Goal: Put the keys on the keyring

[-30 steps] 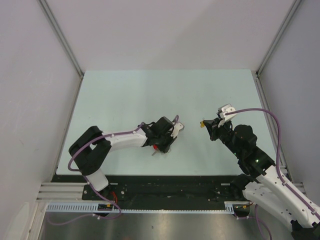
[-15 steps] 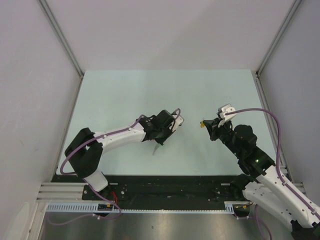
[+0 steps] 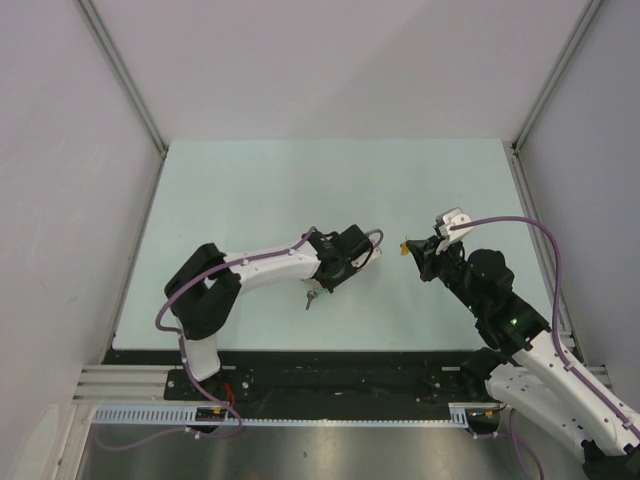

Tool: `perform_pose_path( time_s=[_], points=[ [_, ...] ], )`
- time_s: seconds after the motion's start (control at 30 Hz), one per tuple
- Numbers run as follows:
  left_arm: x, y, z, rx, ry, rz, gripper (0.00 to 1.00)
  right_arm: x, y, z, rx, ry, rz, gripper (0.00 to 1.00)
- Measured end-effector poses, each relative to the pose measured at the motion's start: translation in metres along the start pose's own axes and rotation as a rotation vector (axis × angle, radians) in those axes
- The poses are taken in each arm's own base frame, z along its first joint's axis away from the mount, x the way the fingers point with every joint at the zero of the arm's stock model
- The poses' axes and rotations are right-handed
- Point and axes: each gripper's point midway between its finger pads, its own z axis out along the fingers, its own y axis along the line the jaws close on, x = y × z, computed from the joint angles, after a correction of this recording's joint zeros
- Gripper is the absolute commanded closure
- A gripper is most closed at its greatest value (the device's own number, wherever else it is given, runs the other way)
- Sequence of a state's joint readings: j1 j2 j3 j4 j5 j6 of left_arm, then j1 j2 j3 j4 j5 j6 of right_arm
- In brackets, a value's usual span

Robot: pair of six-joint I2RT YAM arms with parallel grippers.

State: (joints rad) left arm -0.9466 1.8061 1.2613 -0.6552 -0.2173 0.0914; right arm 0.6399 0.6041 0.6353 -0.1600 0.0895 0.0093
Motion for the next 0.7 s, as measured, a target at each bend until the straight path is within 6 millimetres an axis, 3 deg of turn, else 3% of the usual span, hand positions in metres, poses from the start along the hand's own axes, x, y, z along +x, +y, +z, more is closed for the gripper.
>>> perform_pose_path(
  time_s=[0.4,0.7],
  points=[
    [-0.003,-0.005,0.019,0.000,0.085,0.087,0.98,0.000,0.000,0.000,0.000,0.000,0.000,1.00],
    [-0.004,-0.005,0.021,0.004,0.125,0.120,1.00,0.000,0.000,0.000,0.000,0.002,0.000,1.00]
  ],
)
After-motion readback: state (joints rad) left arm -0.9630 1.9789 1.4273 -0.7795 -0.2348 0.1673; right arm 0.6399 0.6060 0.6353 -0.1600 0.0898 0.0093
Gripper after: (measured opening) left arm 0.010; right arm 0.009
